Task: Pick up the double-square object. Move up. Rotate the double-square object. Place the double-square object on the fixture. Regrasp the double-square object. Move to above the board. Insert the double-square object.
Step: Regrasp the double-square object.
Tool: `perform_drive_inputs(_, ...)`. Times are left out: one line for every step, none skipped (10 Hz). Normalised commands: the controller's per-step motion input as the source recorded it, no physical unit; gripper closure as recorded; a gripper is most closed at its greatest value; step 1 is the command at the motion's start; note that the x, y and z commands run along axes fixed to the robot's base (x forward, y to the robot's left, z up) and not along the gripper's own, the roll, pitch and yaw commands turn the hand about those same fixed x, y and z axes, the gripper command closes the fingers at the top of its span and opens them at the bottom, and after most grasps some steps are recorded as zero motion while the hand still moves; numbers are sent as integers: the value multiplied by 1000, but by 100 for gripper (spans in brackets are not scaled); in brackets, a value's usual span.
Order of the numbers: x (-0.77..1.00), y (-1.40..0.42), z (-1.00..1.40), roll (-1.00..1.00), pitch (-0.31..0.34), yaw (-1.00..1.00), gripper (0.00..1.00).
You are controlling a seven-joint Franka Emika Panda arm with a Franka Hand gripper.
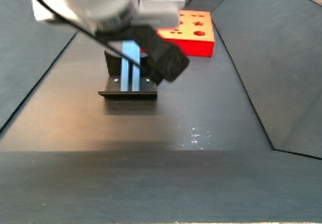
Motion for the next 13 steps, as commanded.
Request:
perform_drive_inputs(-39, 0, 667, 59, 58, -14, 0)
perform_drive_inputs(-33, 1, 495, 60, 65, -17, 0)
perform_drive_inputs(-26, 4, 315, 56, 63, -23, 0)
perform_drive_inputs(14, -1000, 881, 1000, 62, 26, 0)
perform_drive_inputs(18, -1000, 818, 1000, 61, 26, 0)
perform_drive_inputs(-19, -1000, 780, 1000, 52, 24, 0)
perform_drive_inputs(-58, -1000, 718, 1000, 46, 24, 0)
perform_drive_inputs(-69, -807, 455, 1000, 40, 23, 0)
perform_drive_inputs(-53, -626, 232, 1000, 37, 22, 0)
perform_drive_inputs(-37, -507, 122, 1000, 35, 22, 0)
perform_drive_inputs(-26, -167, 60, 1000, 33, 23, 0)
perform_drive_inputs(-31, -47, 47, 1000, 32, 23, 0)
perform_drive_inputs(-27, -13, 21, 1000, 27, 23, 0)
